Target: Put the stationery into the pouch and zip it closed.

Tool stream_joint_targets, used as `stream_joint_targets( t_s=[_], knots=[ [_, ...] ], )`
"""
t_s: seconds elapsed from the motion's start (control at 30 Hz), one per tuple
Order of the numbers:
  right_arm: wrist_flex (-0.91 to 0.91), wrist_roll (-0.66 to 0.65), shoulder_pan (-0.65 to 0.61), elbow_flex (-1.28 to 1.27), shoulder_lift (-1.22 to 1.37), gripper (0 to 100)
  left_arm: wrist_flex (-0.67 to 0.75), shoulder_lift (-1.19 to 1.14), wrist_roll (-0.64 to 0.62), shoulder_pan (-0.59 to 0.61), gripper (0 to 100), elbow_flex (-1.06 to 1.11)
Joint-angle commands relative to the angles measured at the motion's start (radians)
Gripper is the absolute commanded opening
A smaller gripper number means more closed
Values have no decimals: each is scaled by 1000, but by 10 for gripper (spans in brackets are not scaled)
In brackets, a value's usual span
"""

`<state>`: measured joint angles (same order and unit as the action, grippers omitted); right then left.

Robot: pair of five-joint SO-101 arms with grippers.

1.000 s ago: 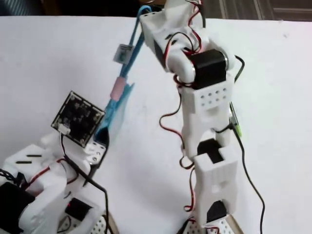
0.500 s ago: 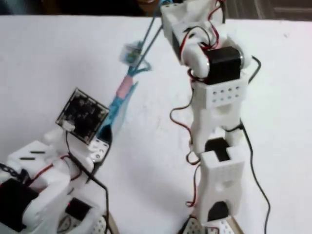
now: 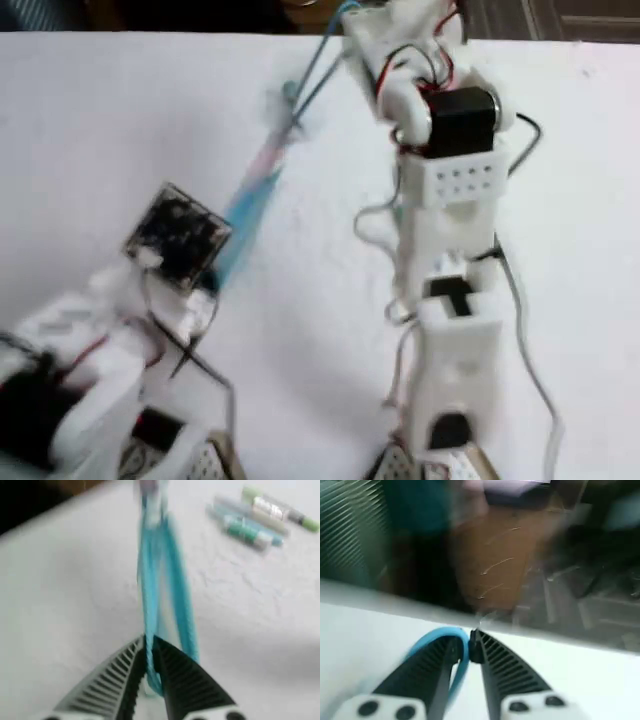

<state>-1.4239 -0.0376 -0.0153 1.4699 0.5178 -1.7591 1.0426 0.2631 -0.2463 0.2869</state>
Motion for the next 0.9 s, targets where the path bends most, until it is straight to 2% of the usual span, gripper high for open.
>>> stream_joint_targets(
  t_s=[0.0,0.17,0.47,0.7,0.87],
  knots=[
    [79,5,214,15,7,17,-28,-13,44,81,24,61],
    [67,11,220,11,13,17,-28,-13,91,124,24,130],
    [-45,-8,148,17,-28,18,-20,-13,89,122,24,133],
    [-344,-344,5,15,-84,19,28,-13,80,124,24,127],
    [-348,-414,-19,6,-133,19,32,-19,41,124,24,49]
  ],
)
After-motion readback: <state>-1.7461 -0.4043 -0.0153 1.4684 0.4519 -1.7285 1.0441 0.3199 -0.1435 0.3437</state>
